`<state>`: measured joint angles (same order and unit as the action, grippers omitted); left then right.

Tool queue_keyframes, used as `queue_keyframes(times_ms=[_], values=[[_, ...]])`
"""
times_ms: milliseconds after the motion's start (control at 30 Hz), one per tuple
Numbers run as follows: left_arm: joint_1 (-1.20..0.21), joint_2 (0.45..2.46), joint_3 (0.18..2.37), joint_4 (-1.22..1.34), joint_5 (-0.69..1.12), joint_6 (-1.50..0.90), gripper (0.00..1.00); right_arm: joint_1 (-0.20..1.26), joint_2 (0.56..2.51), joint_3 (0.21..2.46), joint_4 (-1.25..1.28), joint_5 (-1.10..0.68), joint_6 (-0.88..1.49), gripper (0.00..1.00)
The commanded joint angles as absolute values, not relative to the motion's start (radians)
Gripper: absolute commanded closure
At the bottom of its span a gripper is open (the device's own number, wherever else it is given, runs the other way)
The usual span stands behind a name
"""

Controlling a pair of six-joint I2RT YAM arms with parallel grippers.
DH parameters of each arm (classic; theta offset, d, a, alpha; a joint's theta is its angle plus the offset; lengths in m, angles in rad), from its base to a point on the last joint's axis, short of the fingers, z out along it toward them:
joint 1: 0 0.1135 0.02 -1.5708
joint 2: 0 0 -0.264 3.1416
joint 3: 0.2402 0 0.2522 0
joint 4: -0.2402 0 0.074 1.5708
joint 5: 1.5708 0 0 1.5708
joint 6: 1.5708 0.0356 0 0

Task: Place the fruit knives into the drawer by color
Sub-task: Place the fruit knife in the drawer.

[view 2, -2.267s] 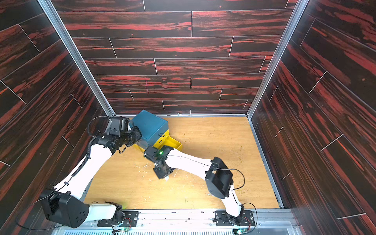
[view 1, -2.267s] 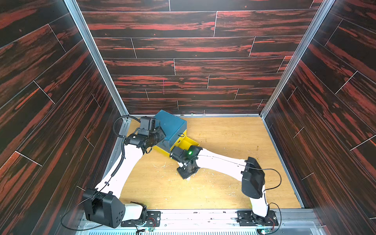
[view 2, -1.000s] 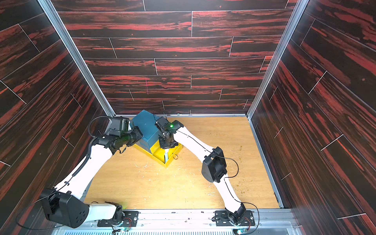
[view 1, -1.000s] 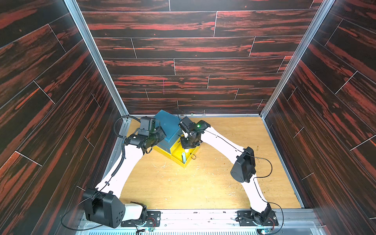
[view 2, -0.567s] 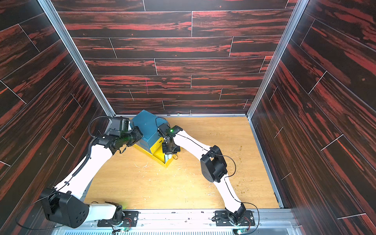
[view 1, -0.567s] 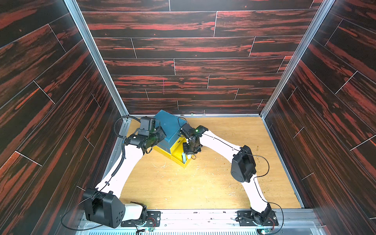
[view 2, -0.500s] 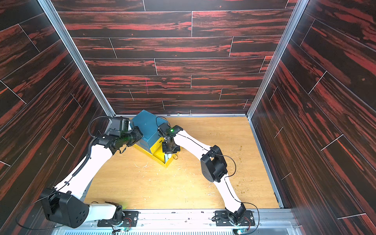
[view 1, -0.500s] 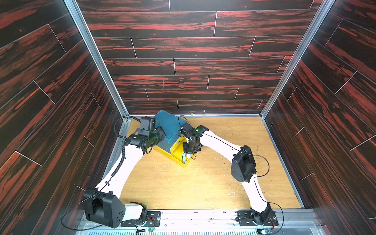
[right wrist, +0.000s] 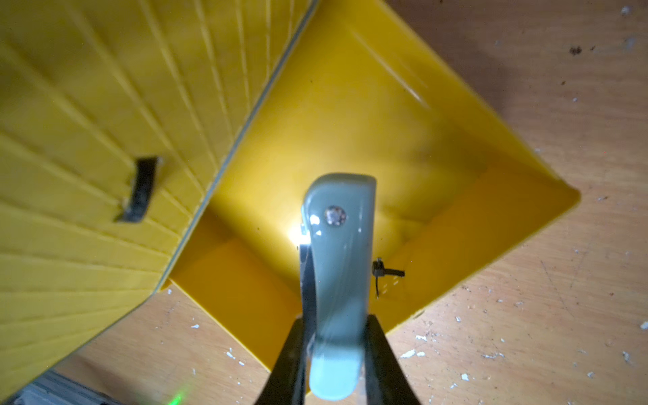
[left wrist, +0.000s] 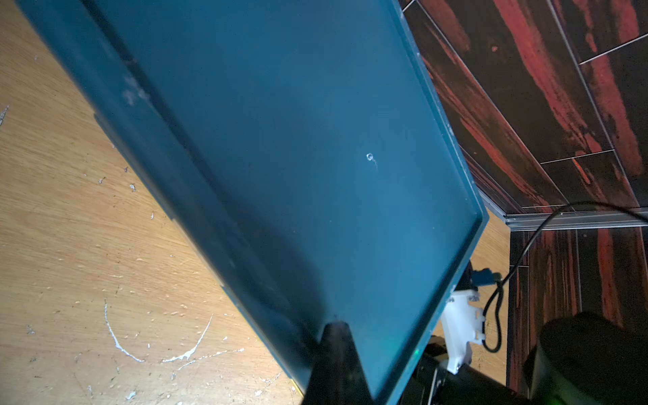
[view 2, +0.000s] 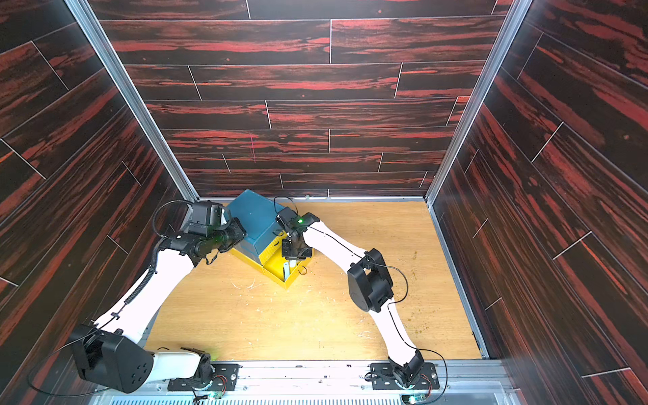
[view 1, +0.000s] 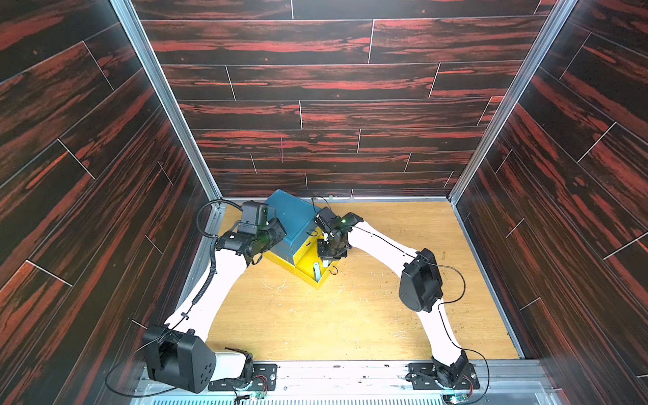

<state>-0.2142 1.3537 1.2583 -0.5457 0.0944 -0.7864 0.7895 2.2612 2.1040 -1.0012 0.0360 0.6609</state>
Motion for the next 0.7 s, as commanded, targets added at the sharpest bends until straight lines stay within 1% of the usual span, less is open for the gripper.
queue_keyframes(times_ms=[0,367,667], values=[[-0.209,1.348,1.244,-0.593,0.093,-0.781,1.00,0.780,2.310,2.155,-1.009,0.013,0.674,0.86],[-0.209,1.349,1.244,-0.597,0.094,-0.778,1.00,0.768,2.345,2.166,-1.011,0.015,0.672,0.86],[-0.209,1.356,1.244,-0.595,0.094,-0.779,1.00,0.763,2.374,2.187,-1.031,0.019,0.664,0.84]])
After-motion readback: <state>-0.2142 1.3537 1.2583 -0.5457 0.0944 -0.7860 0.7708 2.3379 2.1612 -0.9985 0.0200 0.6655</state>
